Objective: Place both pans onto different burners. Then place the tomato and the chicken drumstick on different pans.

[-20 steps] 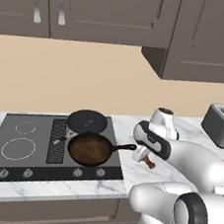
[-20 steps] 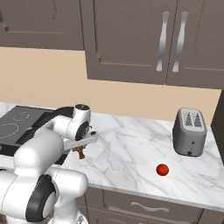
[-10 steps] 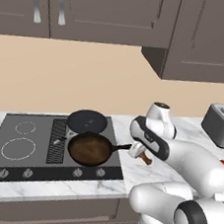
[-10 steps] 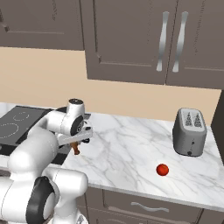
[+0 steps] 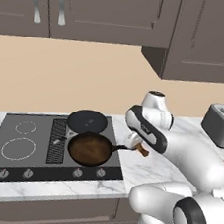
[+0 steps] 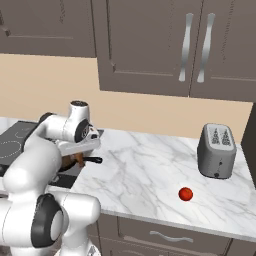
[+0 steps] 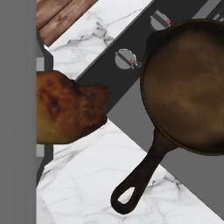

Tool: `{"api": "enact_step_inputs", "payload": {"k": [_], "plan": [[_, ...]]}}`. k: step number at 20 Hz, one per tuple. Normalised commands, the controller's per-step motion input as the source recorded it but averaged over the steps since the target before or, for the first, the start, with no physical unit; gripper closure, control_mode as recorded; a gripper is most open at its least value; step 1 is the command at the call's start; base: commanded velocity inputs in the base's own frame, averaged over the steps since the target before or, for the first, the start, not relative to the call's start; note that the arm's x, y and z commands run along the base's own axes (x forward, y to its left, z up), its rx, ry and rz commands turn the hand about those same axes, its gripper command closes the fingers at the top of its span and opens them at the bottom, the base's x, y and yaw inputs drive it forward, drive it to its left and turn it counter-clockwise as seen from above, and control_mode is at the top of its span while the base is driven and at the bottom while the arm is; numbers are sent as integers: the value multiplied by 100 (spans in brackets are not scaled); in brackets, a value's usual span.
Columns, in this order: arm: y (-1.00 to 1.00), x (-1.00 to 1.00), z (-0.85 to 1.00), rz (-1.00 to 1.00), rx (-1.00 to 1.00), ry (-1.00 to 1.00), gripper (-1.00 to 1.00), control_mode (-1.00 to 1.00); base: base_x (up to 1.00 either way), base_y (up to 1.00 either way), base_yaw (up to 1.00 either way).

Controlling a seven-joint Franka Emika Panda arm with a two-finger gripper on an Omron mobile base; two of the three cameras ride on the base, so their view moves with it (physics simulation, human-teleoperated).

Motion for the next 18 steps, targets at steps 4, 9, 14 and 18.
{"api": "enact_step_inputs", "payload": {"k": [4,9,14,18], "plan": [[25,18,31,-3,-4,0,100,-100,0,0,0],[36,32,32,-8,-1,1,100,-100,0,0,0],[38,39,24,-12,0,2,100,-100,0,0,0],[39,44,5,-12,0,0,100,-100,0,0,0]]}}
